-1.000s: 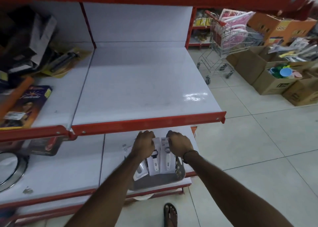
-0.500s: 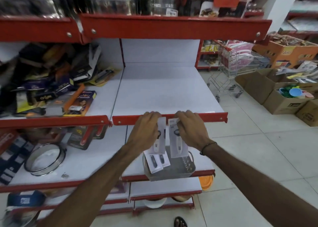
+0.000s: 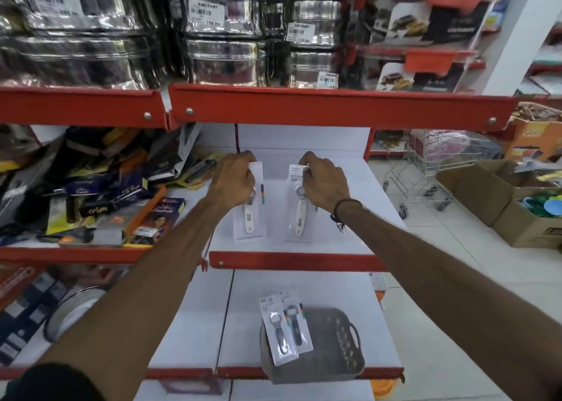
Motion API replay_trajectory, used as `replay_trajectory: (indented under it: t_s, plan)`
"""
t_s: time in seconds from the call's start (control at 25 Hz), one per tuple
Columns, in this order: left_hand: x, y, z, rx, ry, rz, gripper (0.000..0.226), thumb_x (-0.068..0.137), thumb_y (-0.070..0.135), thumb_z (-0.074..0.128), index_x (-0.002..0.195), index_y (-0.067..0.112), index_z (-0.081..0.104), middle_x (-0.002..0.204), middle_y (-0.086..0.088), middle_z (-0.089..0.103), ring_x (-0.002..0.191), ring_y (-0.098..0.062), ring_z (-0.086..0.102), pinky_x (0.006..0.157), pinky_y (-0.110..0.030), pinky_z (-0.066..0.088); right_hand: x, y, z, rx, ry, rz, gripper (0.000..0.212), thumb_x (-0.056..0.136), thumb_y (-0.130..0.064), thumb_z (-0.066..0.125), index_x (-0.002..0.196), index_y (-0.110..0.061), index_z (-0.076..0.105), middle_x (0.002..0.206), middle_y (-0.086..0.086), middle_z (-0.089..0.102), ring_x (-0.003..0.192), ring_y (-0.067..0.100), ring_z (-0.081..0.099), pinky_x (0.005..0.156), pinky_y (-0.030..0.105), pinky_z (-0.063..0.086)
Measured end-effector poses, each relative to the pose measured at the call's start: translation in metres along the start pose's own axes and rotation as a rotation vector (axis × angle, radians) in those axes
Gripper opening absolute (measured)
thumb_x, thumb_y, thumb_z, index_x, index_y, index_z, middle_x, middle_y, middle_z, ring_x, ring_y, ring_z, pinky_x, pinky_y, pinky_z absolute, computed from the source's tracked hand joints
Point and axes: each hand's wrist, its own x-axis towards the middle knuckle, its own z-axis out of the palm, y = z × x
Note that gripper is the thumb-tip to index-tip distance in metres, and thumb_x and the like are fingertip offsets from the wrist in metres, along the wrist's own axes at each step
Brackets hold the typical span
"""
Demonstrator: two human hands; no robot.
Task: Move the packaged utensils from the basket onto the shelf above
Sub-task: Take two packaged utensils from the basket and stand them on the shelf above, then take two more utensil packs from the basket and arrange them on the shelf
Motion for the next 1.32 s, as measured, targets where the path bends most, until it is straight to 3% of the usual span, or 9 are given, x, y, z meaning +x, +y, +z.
replay_trajectory:
  t_s: [0.32, 0.48, 0.64, 0.72, 0.84, 1.0, 1.16, 1.24, 1.32]
  plan:
    - [0.001, -0.034, 0.066, -0.004, -0.238, -0.206, 0.034, 0.089, -0.001, 0.041, 0.111, 0.012, 0.064, 0.105, -0.014, 0.072, 0.100, -0.035, 0.064, 0.101, -0.049, 0.042, 0.017, 0.015, 0.082, -0.005, -0.257, 0.001, 0.022, 0.091, -0.013, 0.039, 0.108, -0.015, 0.053, 0.100, 0.005, 0.072, 0.094, 0.031, 0.062, 0.085, 0.040, 0.034]
    - [-0.004, -0.039, 0.074, 0.019, -0.260, -0.170, 0.034, 0.090, 0.001, 0.041, 0.112, 0.014, 0.063, 0.113, -0.010, 0.070, 0.110, -0.033, 0.059, 0.101, -0.049, 0.037, 0.014, 0.017, 0.097, -0.004, -0.251, 0.004, 0.021, 0.093, -0.013, 0.038, 0.107, -0.013, 0.053, 0.098, 0.005, 0.072, 0.093, 0.031, 0.063, 0.088, 0.042, 0.036]
    - [-0.017, -0.039, 0.073, 0.187, -0.309, -0.173, 0.050, 0.092, 0.008, 0.048, 0.141, 0.017, 0.046, 0.156, -0.013, 0.031, 0.141, -0.033, 0.032, 0.115, -0.057, 0.023, 0.007, 0.021, 0.094, -0.131, -0.292, -0.020, 0.037, 0.095, -0.022, 0.039, 0.131, -0.020, 0.049, 0.125, 0.004, 0.064, 0.121, 0.030, 0.054, 0.100, 0.052, 0.033]
    - [-0.034, -0.035, 0.072, 0.228, -0.181, -0.170, 0.062, 0.089, 0.009, 0.057, 0.148, 0.013, 0.037, 0.162, -0.018, 0.017, 0.144, -0.037, 0.027, 0.115, -0.060, 0.025, -0.005, 0.020, 0.087, -0.175, -0.127, -0.078, 0.041, 0.094, -0.024, 0.044, 0.134, -0.022, 0.050, 0.128, 0.003, 0.063, 0.123, 0.028, 0.053, 0.102, 0.053, 0.034]
    - [-0.071, -0.015, 0.069, 0.218, 0.053, -0.115, 0.059, 0.077, 0.008, 0.071, 0.132, 0.010, 0.053, 0.147, -0.017, 0.043, 0.124, -0.035, 0.050, 0.097, -0.050, 0.048, -0.045, 0.014, 0.073, -0.123, 0.238, -0.270, 0.020, 0.087, -0.016, 0.051, 0.101, -0.018, 0.065, 0.093, -0.002, 0.071, 0.087, 0.026, 0.060, 0.079, 0.042, 0.040]
    - [-0.138, 0.021, 0.072, 0.168, 0.233, -0.003, 0.029, 0.083, 0.001, 0.051, 0.109, 0.009, 0.062, 0.113, -0.012, 0.061, 0.097, -0.028, 0.056, 0.078, -0.038, 0.044, -0.119, 0.017, 0.069, -0.059, 0.332, -0.452, 0.010, 0.082, -0.009, 0.057, 0.084, -0.013, 0.066, 0.081, -0.001, 0.068, 0.072, 0.025, 0.052, 0.067, 0.040, 0.036]
    - [-0.223, 0.024, 0.108, 0.071, 0.115, 0.213, 0.023, 0.087, 0.012, 0.046, 0.092, 0.003, 0.067, 0.091, -0.015, 0.065, 0.077, -0.026, 0.061, 0.062, -0.032, 0.050, -0.202, 0.046, 0.096, -0.099, 0.128, -0.395, 0.006, 0.081, -0.014, 0.058, 0.080, -0.017, 0.063, 0.080, -0.001, 0.067, 0.073, 0.024, 0.054, 0.069, 0.038, 0.037]
    - [-0.256, 0.009, 0.132, 0.096, -0.115, 0.176, 0.015, 0.086, 0.017, 0.063, 0.098, 0.008, 0.065, 0.097, -0.012, 0.063, 0.079, -0.025, 0.063, 0.064, -0.032, 0.056, -0.230, 0.062, 0.117, -0.184, -0.117, -0.251, 0.011, 0.083, -0.022, 0.055, 0.090, -0.019, 0.064, 0.087, 0.000, 0.070, 0.080, 0.025, 0.060, 0.073, 0.038, 0.041]
    - [-0.275, -0.005, 0.157, 0.191, -0.353, 0.072, 0.040, 0.079, 0.025, 0.078, 0.114, 0.014, 0.061, 0.116, -0.010, 0.061, 0.094, -0.025, 0.064, 0.079, -0.034, 0.058, -0.241, 0.075, 0.136, -0.256, -0.369, -0.068, 0.029, 0.085, -0.028, 0.051, 0.110, -0.020, 0.063, 0.103, 0.002, 0.072, 0.094, 0.026, 0.063, 0.083, 0.039, 0.046]
